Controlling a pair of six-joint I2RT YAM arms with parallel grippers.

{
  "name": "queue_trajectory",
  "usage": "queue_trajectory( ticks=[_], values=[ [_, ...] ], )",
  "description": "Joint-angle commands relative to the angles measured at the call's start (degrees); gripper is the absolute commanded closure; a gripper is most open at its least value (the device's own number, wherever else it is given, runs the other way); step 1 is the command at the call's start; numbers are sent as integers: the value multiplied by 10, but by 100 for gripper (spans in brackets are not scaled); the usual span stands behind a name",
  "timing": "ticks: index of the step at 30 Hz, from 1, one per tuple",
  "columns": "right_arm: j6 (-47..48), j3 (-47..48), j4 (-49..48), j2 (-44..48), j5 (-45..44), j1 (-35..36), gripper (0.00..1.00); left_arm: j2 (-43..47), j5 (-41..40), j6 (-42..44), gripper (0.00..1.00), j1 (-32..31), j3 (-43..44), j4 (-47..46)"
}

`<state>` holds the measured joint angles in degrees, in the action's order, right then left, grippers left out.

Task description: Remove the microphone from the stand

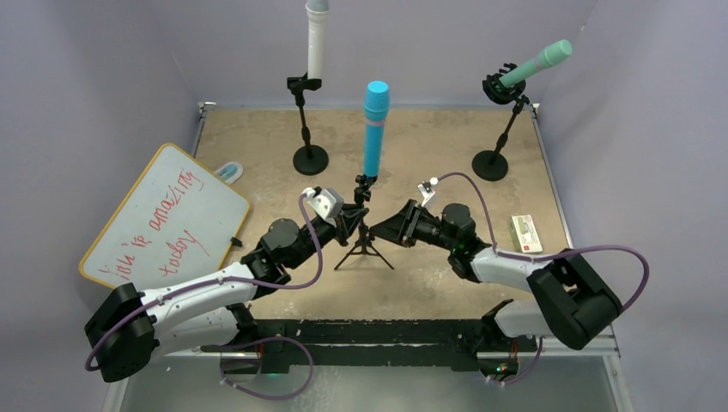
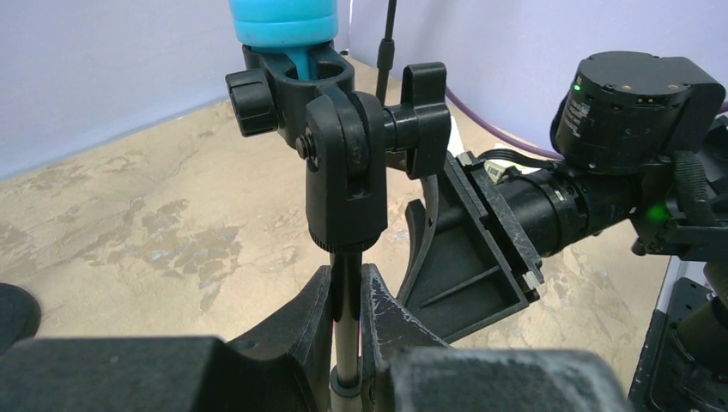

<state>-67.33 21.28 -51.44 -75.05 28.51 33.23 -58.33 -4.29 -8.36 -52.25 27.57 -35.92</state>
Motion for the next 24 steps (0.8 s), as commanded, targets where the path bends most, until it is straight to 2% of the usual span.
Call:
queue_trajectory(
  ticks=[1,5,10,13,15,19,24],
  values=[
    [-1,17,-49,-32,38,-3,63,7,2,-12,100,-1,14,-25],
    [-3,19,-71,-41,51,-3,82,4,2,-13,100,-1,14,-27],
    [63,39,-7,-23,38,-3,95,12,-3,-8,100,-1,13,-20],
    [175,61,64,-3,8,-2,97,19,-5,-5,100,-1,11,-16],
    [228,67,73,6,15,-2,98,19,-5,-4,100,-1,11,-17],
    [302,75,70,13,41,-2,98,17,-2,-3,100,-1,15,-17],
    [366,75,93,13,22,-2,93,16,-1,-4,100,-1,19,-15]
  ],
)
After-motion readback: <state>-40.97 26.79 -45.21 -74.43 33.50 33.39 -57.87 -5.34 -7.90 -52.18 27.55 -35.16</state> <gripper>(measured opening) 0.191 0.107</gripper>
